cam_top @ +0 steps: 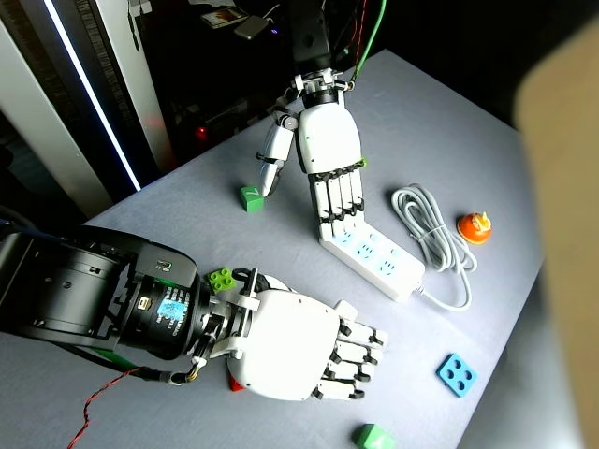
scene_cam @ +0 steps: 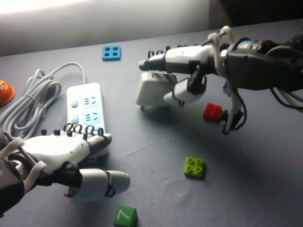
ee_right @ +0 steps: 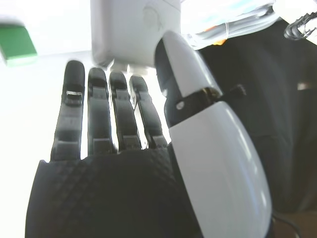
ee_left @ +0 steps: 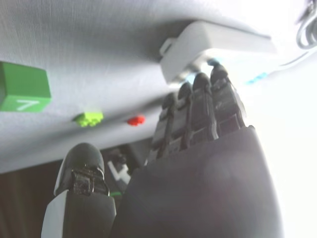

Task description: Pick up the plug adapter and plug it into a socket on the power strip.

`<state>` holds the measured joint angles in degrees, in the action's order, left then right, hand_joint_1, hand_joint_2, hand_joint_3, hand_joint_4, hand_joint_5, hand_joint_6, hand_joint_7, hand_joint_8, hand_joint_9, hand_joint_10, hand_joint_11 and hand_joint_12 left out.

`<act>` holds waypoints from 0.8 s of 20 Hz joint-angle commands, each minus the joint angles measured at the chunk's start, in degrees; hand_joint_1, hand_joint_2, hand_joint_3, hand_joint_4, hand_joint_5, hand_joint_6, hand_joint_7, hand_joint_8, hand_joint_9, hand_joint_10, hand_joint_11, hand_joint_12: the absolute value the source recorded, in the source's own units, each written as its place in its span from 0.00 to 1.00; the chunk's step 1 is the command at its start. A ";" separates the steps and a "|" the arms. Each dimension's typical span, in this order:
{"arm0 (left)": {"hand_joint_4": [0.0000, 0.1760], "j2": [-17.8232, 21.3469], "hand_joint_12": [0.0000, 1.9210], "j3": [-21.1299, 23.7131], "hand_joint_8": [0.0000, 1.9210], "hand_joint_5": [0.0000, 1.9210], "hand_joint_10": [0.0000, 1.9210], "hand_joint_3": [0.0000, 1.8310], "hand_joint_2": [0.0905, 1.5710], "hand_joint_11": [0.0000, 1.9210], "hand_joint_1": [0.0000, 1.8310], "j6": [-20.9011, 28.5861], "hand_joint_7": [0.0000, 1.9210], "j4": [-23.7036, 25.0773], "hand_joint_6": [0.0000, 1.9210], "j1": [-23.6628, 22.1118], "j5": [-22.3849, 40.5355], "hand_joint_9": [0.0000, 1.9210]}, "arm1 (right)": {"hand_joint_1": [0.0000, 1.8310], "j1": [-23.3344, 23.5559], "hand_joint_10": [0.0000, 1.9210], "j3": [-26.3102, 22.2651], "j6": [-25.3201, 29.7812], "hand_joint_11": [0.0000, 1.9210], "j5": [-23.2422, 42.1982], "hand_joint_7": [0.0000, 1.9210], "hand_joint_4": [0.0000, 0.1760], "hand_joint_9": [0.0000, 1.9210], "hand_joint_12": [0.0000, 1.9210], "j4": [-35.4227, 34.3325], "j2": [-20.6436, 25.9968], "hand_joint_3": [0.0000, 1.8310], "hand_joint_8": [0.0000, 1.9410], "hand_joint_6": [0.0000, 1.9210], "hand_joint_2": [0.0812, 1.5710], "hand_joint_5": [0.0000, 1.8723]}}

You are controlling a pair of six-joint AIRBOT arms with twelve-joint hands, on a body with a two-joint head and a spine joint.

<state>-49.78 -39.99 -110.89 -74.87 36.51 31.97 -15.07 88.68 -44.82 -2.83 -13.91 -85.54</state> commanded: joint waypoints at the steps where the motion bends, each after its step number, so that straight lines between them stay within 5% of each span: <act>1: 0.00 -0.17 0.00 -0.25 0.00 0.00 0.00 0.00 0.76 0.00 0.00 0.34 0.00 1.39 0.00 0.29 1.79 0.00 | 0.67 0.15 0.00 0.30 0.38 0.00 7.02 0.07 0.00 0.09 0.36 -0.22 0.02 0.00 0.00 0.00 0.77 0.07; 16: 0.00 0.27 0.00 -1.07 0.00 0.00 0.00 0.00 0.75 0.00 0.00 0.60 0.00 0.95 0.00 0.81 1.90 0.00 | 0.65 0.72 0.00 2.62 1.04 0.00 6.91 0.07 0.00 0.09 0.35 -0.22 -2.67 0.00 0.00 0.00 0.79 0.06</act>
<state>-49.82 -40.64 -110.72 -74.39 37.26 32.10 -15.35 91.18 -44.12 -1.61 -13.91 -88.38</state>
